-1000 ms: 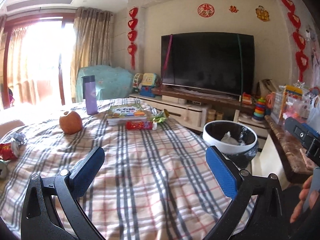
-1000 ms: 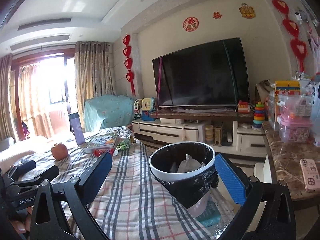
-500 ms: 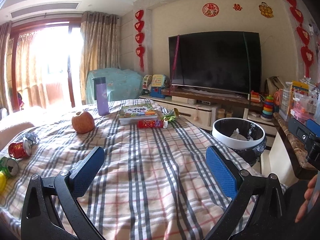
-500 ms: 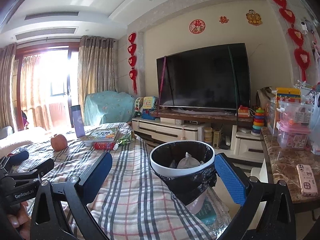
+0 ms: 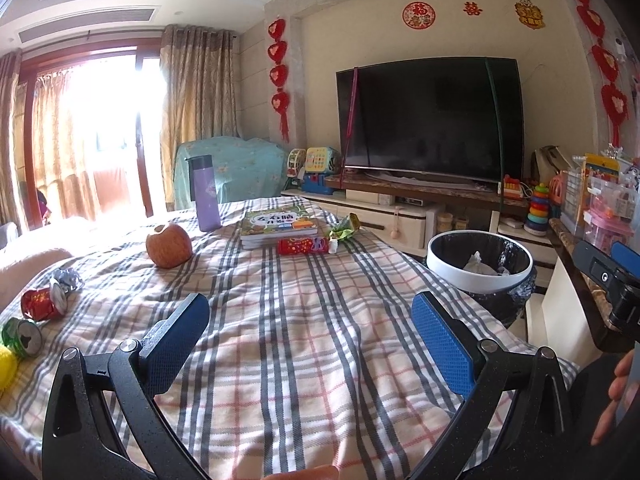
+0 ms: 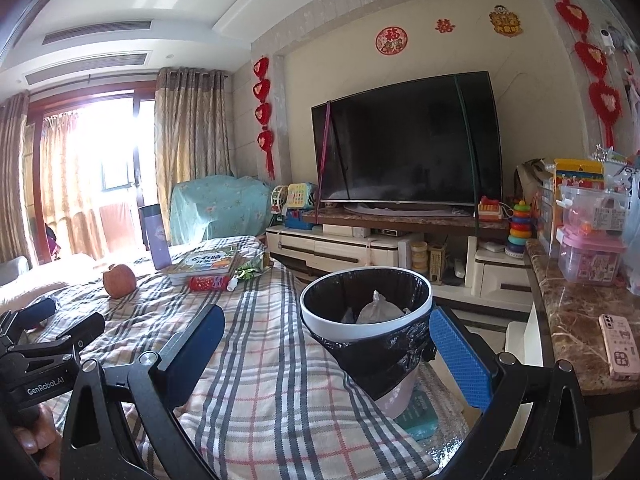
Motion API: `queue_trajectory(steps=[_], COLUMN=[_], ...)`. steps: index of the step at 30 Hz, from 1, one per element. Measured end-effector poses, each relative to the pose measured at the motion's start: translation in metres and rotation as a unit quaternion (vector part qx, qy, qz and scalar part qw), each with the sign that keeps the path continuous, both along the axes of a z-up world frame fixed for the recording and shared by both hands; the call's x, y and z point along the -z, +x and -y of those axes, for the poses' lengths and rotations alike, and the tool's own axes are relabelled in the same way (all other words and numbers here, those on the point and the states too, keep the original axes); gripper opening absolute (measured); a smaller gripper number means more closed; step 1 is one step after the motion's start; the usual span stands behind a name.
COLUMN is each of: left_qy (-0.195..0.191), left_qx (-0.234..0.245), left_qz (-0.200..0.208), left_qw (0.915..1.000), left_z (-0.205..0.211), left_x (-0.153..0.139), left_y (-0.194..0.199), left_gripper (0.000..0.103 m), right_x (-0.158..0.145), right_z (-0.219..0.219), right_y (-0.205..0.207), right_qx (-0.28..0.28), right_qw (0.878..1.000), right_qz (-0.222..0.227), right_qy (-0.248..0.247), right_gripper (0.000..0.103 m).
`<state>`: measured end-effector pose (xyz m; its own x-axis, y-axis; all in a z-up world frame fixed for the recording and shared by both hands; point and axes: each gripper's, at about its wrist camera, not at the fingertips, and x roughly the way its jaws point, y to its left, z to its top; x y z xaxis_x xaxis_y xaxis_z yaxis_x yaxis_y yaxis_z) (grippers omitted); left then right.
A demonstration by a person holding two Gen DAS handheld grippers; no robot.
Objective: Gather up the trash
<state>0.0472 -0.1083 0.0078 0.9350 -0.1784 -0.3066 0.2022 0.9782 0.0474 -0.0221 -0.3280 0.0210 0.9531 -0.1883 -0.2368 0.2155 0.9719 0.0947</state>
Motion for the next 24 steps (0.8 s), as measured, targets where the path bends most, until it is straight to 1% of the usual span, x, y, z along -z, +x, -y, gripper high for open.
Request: queue_trajectory(steps=[24], left_qy=[0.003], left_qx=[0.000], left_qz=[-0.002], left_qw=[1.0000], left_z=[-0.0019], left_x=[0.0031], left_y=[-0.0001], left_gripper=[0.103], right_x=[0.0022], right_z=[0.0057], right_y=[-0.0008], right_qx=[-0.008], right_qw=[1.000], right_qz=[-0.002], right_qy=[0.016], right_gripper=[0.103])
